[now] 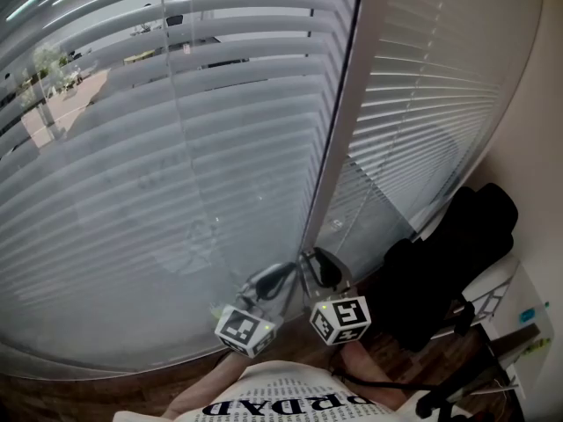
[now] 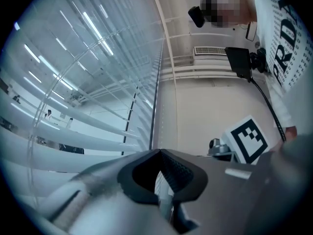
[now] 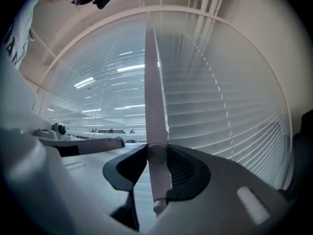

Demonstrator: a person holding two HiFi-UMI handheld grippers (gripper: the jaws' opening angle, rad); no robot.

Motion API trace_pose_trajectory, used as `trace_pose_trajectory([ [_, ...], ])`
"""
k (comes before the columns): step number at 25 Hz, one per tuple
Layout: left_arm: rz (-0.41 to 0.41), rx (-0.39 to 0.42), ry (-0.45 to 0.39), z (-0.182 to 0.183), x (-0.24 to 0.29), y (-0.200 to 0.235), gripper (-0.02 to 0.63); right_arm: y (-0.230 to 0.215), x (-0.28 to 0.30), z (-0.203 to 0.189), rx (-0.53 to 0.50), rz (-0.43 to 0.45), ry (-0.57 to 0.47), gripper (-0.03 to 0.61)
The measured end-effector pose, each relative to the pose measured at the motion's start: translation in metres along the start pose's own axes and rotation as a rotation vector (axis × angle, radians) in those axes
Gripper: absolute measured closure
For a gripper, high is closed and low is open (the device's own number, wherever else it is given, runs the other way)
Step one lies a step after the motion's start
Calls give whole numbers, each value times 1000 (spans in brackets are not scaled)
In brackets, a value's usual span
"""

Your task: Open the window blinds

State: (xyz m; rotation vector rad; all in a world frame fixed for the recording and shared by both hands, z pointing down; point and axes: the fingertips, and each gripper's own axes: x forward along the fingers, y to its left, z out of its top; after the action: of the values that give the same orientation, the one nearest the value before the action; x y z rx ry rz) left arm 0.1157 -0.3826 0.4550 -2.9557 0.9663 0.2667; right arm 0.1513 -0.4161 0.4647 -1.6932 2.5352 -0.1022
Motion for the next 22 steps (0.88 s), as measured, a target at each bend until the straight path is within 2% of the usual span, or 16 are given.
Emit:
trace_pose_trajectory([
  [2,2,-11,-5,1,0,0,621,0,0,0,-24,6,12,443],
  [3,4,-18,-8,2,0,-1,621,1,0,0,-68,4,24,443],
  [9,4,-15,-6,2,1,-1,621,15,-6,6,-550,14,87,434],
  [13,6,-5,3,-1,0,0,621,18,-1,1,-731,14,127,434],
  [16,3,-18,-1,1,0,-1,621,22,2,-2,-925,4,136,434],
  [18,8,-25,2,2,0,-1,621,24,2,-3,-989,3,123,436],
  [22,2,-15,1,0,-1,-1,621,25,0,-3,-1022,-5,89,442],
])
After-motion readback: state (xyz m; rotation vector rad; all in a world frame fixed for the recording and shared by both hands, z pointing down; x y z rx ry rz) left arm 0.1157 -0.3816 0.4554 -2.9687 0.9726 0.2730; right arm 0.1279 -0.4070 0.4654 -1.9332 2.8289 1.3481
